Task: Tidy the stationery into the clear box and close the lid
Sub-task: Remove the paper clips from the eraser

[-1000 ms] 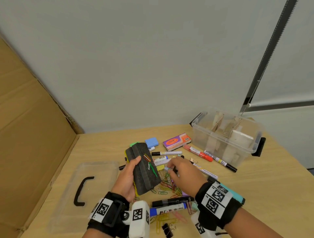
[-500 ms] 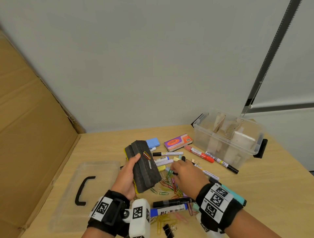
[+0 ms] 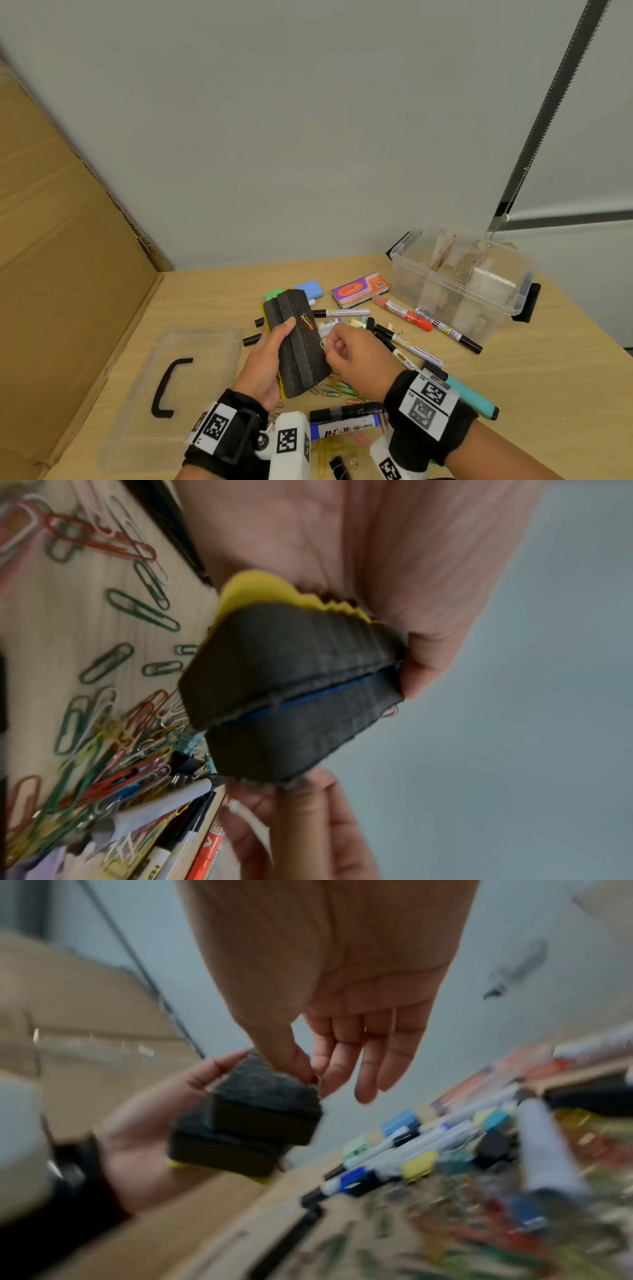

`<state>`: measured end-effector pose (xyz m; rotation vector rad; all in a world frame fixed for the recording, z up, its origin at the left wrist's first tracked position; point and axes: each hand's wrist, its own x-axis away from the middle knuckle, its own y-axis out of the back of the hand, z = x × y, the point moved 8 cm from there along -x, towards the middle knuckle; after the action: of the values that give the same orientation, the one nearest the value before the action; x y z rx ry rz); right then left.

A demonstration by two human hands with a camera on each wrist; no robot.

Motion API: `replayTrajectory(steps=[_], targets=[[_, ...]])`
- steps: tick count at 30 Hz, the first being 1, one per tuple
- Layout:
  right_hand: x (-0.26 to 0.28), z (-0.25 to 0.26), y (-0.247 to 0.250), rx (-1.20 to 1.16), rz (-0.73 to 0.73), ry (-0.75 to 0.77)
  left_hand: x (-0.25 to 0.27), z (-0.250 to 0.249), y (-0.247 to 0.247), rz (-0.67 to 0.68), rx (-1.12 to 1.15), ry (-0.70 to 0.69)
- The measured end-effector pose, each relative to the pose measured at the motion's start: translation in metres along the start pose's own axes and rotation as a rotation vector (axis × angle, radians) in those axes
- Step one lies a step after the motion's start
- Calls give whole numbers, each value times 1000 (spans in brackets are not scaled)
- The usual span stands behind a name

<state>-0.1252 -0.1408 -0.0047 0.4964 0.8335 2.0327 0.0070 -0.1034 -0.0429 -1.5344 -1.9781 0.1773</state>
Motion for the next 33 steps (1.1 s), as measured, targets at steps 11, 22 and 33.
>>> replayTrajectory(steps=[11, 22, 33], targets=[[-1, 19, 11, -103, -212, 159, 3, 9, -16, 37, -54, 1], [0, -33, -28, 304, 321, 27, 0, -5, 10, -59, -141, -56], [-125, -56, 34, 693, 143, -73, -10, 8, 65, -147, 21, 57]])
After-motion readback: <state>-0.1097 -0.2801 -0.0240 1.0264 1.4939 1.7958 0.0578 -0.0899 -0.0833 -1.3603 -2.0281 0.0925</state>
